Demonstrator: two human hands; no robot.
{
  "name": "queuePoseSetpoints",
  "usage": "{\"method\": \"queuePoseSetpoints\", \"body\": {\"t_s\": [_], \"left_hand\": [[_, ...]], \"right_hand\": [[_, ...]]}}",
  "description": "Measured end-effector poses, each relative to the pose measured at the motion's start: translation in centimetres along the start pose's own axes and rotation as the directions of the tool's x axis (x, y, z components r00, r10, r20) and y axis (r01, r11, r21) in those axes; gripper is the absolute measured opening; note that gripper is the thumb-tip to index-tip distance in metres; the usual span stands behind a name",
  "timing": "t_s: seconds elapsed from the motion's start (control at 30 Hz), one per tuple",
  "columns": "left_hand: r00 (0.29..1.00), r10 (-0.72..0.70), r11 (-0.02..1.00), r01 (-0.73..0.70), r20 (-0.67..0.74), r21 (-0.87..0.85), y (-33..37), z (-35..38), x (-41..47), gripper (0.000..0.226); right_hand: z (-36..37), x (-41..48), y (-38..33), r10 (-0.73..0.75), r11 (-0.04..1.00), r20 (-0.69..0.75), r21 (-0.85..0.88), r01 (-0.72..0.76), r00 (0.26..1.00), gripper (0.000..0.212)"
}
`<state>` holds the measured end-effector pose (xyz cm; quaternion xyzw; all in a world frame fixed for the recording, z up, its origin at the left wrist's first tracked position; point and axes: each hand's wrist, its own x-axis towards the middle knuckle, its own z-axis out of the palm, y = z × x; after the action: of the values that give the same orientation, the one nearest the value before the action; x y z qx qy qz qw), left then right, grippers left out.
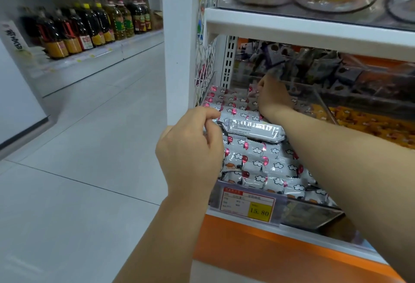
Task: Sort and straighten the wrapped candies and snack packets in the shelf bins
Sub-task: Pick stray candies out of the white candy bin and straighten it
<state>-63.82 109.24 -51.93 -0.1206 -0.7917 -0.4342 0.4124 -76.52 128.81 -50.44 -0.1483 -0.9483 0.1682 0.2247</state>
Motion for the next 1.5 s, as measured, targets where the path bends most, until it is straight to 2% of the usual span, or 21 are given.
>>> {"method": "queuePoseSetpoints", "body": {"t_s": [0.2, 0.3, 0.4, 0.47, 0.6, 0.7, 0.83, 0.9, 1.0, 1.07, 1.17, 1.27, 1.33, 1.4, 1.5], "left_hand": [[1.0, 0.011, 1.0, -0.011, 0.0, -0.013, 0.0, 0.0, 0.0, 0.028], [1.0, 0.02, 1.0, -0.02, 0.005, -0.008, -0.1, -0.1, 0.0, 0.028], [1.0, 0.011, 1.0, -0.011, 0.014, 0.009, -0.1, -0.2, 0.0, 0.027], [1.0, -0.01, 1.0, 0.01, 0.018, 0.015, 0.1, -0.3, -0.1, 0.024], [0.996, -0.053, 0.998, 0.051, 0.077, 0.028, 0.6, -0.8, -0.4, 0.021], [0.987, -0.078, 0.997, 0.075, 0.143, 0.025, 0.9, -1.1, -0.7, 0.021], [0.939, -0.067, 0.998, 0.063, 0.338, 0.022, 1.5, -0.9, -1.0, 0.023], [0.888, -0.094, 0.995, 0.072, 0.45, 0.065, 1.7, -0.7, -1.1, 0.033], [0.834, -0.113, 0.985, 0.024, 0.541, 0.169, 2.0, -0.4, -1.2, 0.049], [0.827, -0.128, 0.981, 0.024, 0.548, 0.194, 2.1, -0.2, -1.2, 0.051], [0.827, -0.156, 0.98, 0.06, 0.54, 0.192, 2.1, -0.2, -1.1, 0.05], [0.829, -0.169, 0.979, 0.078, 0.533, 0.19, 2.0, -0.2, -1.0, 0.05], [0.828, -0.183, 0.979, 0.101, 0.53, 0.18, 1.9, -0.2, -1.0, 0.051], [0.829, -0.193, 0.979, 0.126, 0.525, 0.161, 1.9, -0.2, -1.0, 0.052], [0.828, -0.201, 0.979, 0.158, 0.523, 0.126, 1.6, -0.3, -1.0, 0.053]], "right_hand": [[-1.0, -0.8, -0.3, 0.03, 0.985, -0.109, 0.171, -0.011, 0.994, 0.015], [-2.6, -1.3, -0.8, 0.044, 0.96, -0.17, 0.279, 0.006, 0.984, 0.02], [-4.1, -2.5, -0.4, 0.027, 0.933, -0.081, 0.359, 0.004, 0.996, 0.019], [-5.0, -4.4, 0.3, -0.035, 0.929, -0.005, 0.367, 0.034, 0.999, 0.017], [-8.0, -8.4, 1.2, -0.209, 0.918, -0.036, 0.338, 0.208, 0.977, 0.01], [-10.6, -11.1, 2.3, -0.299, 0.927, -0.034, 0.225, 0.299, 0.954, 0.007], [-12.6, -14.4, 4.7, -0.372, 0.924, 0.095, 0.13, 0.359, 0.923, 0.012], [-13.5, -15.8, 5.2, -0.411, 0.912, 0.185, 0.073, 0.404, 0.893, 0.006], [-14.6, -16.6, 5.4, -0.474, 0.864, 0.26, -0.046, 0.501, 0.841, 0.012], [-15.1, -16.4, 5.0, -0.483, 0.85, 0.252, -0.092, 0.518, 0.838, 0.015], [-14.7, -15.3, 3.2, -0.466, 0.874, 0.198, -0.052, 0.484, 0.862, 0.016], [-12.9, -13.8, 1.2, -0.383, 0.898, 0.277, -0.113, 0.426, 0.881, 0.047], [-11.4, -13.0, 0.4, -0.312, 0.9, 0.361, -0.183, 0.395, 0.879, 0.058], [-10.5, -12.5, 0.1, -0.265, 0.899, 0.405, -0.225, 0.376, 0.875, 0.058], [-10.5, -12.6, -0.1, -0.303, 0.898, 0.363, -0.2, 0.392, 0.881, 0.051]]}}
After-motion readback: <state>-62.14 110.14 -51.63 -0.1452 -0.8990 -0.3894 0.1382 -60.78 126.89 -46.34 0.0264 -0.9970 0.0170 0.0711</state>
